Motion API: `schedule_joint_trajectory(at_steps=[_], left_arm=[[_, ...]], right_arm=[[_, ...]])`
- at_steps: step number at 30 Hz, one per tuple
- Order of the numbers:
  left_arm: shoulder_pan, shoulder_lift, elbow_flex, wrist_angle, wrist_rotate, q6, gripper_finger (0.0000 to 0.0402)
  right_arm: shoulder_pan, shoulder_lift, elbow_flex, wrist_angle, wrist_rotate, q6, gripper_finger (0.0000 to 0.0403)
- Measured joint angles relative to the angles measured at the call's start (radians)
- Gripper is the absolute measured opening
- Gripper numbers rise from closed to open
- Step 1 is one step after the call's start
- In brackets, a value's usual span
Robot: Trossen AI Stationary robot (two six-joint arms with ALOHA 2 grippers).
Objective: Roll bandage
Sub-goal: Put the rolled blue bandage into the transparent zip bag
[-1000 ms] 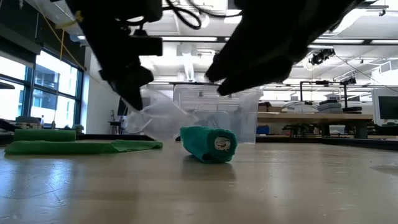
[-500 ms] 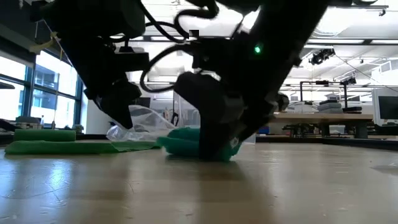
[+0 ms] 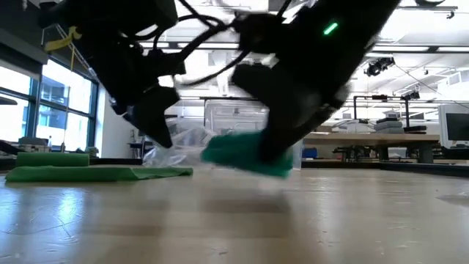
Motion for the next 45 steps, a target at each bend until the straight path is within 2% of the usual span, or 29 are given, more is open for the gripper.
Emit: schedule_joint_trajectory(at_steps=[2, 5, 8, 12, 17, 22, 25, 29, 31, 39, 45], left_arm=[[-0.007, 0.000, 0.000, 0.068, 0.004, 0.029, 0.0000], [-0.020, 0.000, 0.000, 0.207, 0.008, 0.089, 0.0000], [-0.025, 0.000, 0.000, 0.354, 0.043, 0.155, 0.0000], [-0.024, 0.000, 0.000, 0.510, 0.099, 0.215, 0.0000], [-0.025, 0.000, 0.001, 0.657, 0.132, 0.251, 0.0000], [-0.027, 0.000, 0.001, 0.686, 0.137, 0.253, 0.0000], [-0.035, 0.000, 0.001, 0.684, 0.125, 0.267, 0.0000], [-0.059, 0.000, 0.001, 0.692, 0.048, 0.302, 0.0000], [-0.064, 0.000, 0.001, 0.707, 0.036, 0.324, 0.0000], [-0.065, 0.005, 0.001, 0.721, 0.031, 0.341, 0.0000], [-0.062, 0.026, 0.001, 0.714, 0.051, 0.337, 0.0000]], right_arm=[[0.035, -0.029, 0.000, -0.078, 0.022, 0.072, 0.0040], [0.090, -0.069, 0.000, -0.183, 0.066, 0.180, 0.0032], [0.148, -0.121, 0.000, -0.218, 0.132, 0.238, 0.0026], [0.208, -0.179, 0.002, -0.211, 0.211, 0.266, 0.0026], [0.205, -0.209, 0.002, -0.190, 0.236, 0.219, 0.0026], [0.150, -0.209, 0.002, -0.175, 0.193, 0.193, 0.0026], [0.115, -0.208, 0.002, -0.216, 0.141, 0.271, 0.0026], [0.084, -0.208, -0.001, -0.310, 0.030, 0.379, 0.0026], [0.076, -0.208, -0.012, -0.313, 0.016, 0.387, 0.0026], [0.016, -0.208, -0.013, -0.162, 0.012, 0.219, 0.0026], [-0.045, -0.208, -0.013, -0.143, -0.020, 0.201, 0.0039]])
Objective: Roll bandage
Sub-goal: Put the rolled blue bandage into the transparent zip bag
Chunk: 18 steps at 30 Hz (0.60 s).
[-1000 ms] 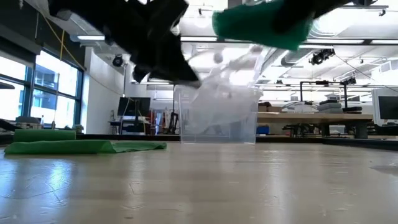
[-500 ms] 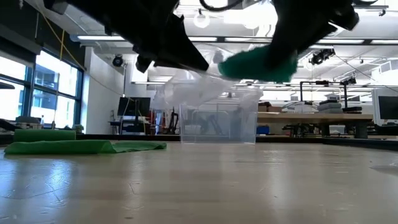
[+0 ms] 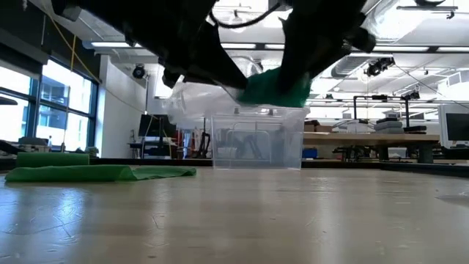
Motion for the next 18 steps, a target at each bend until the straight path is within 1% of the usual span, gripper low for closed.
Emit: schedule_joint_trajectory(at_steps=[4, 10, 12, 14, 18], left_arm=[[0.000, 0.016, 0.000, -0.007, 0.007, -0.006, 0.0000], [0.004, 0.021, 0.000, -0.008, 0.011, -0.017, 0.0000], [0.004, 0.021, 0.000, -0.004, 0.022, -0.022, 0.0000], [0.010, 0.021, 0.000, -0.005, 0.043, -0.033, 0.0000], [0.023, 0.021, 0.000, -0.005, 0.089, -0.053, 0.0000]], right_arm=[[-0.021, -0.002, 0.000, -0.015, -0.023, 0.012, 0.0035], [-0.021, -0.012, 0.002, -0.142, -0.031, 0.135, 0.0035], [-0.018, -0.018, 0.002, -0.146, -0.023, 0.157, 0.0035], [-0.020, -0.019, 0.002, -0.108, -0.022, 0.128, 0.0035], [-0.054, -0.019, 0.002, 0.012, -0.035, 0.009, 0.0035]])
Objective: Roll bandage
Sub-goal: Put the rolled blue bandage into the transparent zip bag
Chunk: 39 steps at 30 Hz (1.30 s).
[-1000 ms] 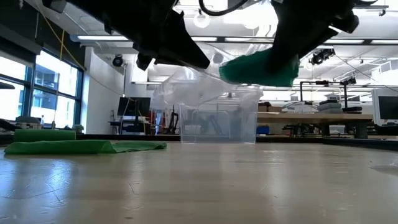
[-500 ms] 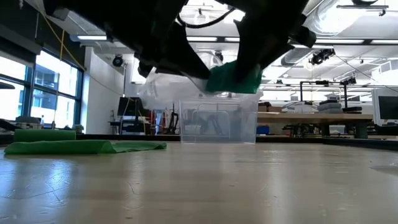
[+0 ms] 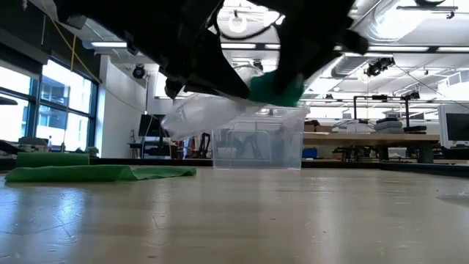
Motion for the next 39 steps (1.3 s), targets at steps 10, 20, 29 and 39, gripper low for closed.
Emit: schedule_joint_trajectory(at_steps=[10, 20, 29, 39], left_arm=[[0.001, 0.000, 0.000, -0.003, 0.100, 0.033, 0.0000], [0.004, -0.018, 0.000, 0.013, 0.337, -0.032, 0.0000], [0.000, -0.083, 0.000, 0.074, 0.500, -0.061, 0.0000], [0.057, -0.244, 0.000, -0.023, 0.481, -0.030, 0.0000]], right_arm=[[-0.026, 0.000, 0.000, 0.054, -0.038, -0.177, 0.0083], [0.030, -0.100, 0.000, 0.072, -0.023, -0.217, 0.0208], [0.195, -0.233, 0.000, 0.107, 0.076, -0.278, 0.0213], [0.436, -0.238, 0.000, 0.189, 0.282, -0.388, 0.0213]])
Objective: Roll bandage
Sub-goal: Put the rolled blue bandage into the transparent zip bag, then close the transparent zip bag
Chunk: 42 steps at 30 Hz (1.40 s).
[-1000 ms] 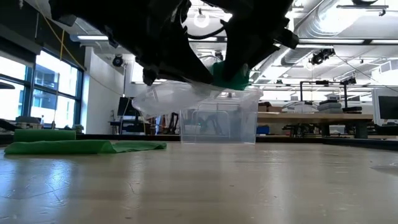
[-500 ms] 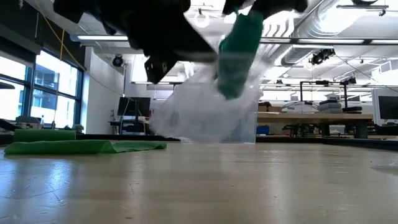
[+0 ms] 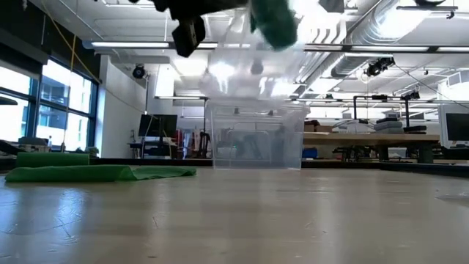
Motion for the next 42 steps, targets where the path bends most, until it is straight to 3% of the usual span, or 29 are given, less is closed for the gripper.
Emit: schedule_joint_trajectory(at_steps=[8, 14, 17, 20, 23, 29, 35, 42], left_arm=[[-0.013, 0.012, 0.000, -0.021, 0.000, -0.014, 0.0000], [-0.021, 0.022, -0.001, -0.055, 0.007, -0.043, 0.0000], [-0.021, 0.021, -0.001, -0.064, 0.006, -0.047, 0.0000], [-0.021, 0.020, -0.001, -0.061, 0.006, -0.047, 0.0000], [-0.019, 0.020, -0.001, -0.061, 0.006, -0.047, 0.0000], [-0.026, 0.020, -0.001, -0.059, 0.015, -0.054, 0.0000], [-0.043, 0.020, -0.001, -0.054, 0.019, -0.055, 0.0000], [-0.073, 0.020, -0.001, -0.055, 0.020, -0.050, 0.0000]], right_arm=[[0.071, 0.082, -0.039, -0.026, -0.127, 0.171, 0.0213], [0.095, 0.074, -0.264, 0.028, -0.275, 0.395, 0.0213], [0.100, 0.047, -0.365, 0.148, -0.235, 0.418, 0.0213], [0.077, 0.035, -0.442, 0.322, -0.078, 0.296, 0.0213], [0.046, 0.029, -0.451, 0.441, 0.007, 0.123, 0.0213], [0.007, 0.025, -0.265, 0.481, -0.054, -0.195, 0.0213], [0.013, 0.022, -0.092, 0.275, 0.018, -0.332, 0.0213], [-0.043, 0.023, -0.100, -0.116, 0.038, -0.056, 0.0213]])
